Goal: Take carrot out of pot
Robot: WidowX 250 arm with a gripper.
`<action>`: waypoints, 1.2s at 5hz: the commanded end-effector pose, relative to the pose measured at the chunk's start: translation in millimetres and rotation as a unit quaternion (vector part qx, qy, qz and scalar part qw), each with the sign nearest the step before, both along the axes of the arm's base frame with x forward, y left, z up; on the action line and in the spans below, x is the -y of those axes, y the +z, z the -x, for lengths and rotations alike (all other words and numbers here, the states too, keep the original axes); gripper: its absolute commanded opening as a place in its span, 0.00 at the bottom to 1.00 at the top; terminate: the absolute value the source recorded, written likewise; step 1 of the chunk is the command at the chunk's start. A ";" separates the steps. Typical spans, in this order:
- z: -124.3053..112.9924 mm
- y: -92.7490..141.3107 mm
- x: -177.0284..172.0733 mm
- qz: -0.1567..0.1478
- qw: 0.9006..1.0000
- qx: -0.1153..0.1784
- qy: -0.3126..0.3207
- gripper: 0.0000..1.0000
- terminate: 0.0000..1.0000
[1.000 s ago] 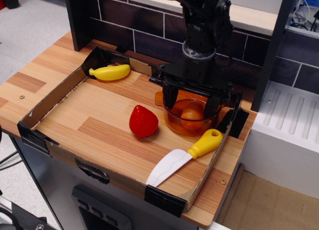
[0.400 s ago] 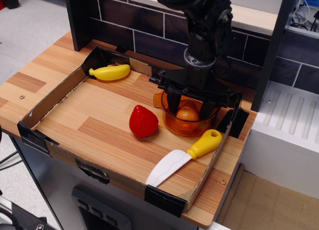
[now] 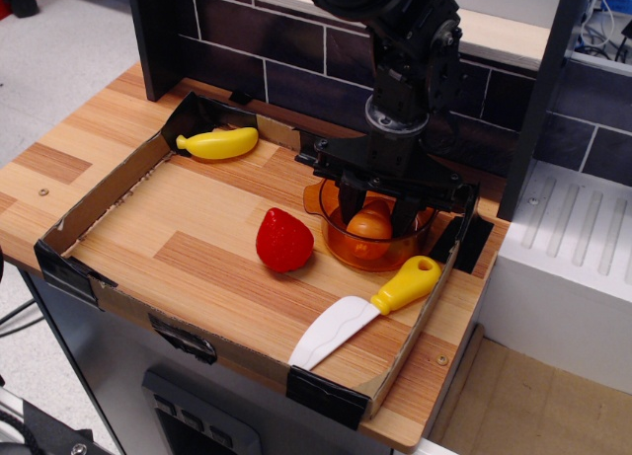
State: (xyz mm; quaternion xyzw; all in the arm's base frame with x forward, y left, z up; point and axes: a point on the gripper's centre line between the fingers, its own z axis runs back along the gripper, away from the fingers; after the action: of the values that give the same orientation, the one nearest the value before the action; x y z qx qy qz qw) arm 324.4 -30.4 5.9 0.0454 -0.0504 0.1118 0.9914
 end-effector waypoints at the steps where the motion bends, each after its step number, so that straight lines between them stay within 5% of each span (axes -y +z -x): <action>1: -8.6 70.6 -6.6 0.018 0.996 0.084 0.022 0.00 0.00; 3: 14.7 121.5 -33.7 0.052 0.992 0.114 0.022 0.00 0.00; 5: 52.7 87.4 -106.3 0.001 0.997 0.078 -0.003 0.00 0.00; 6: 53.6 70.1 -122.3 -0.020 0.998 0.066 0.007 0.00 0.00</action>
State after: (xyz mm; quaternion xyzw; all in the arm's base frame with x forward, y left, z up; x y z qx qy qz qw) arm 273.6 92.4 63.5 0.0569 -0.1015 0.1183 0.9861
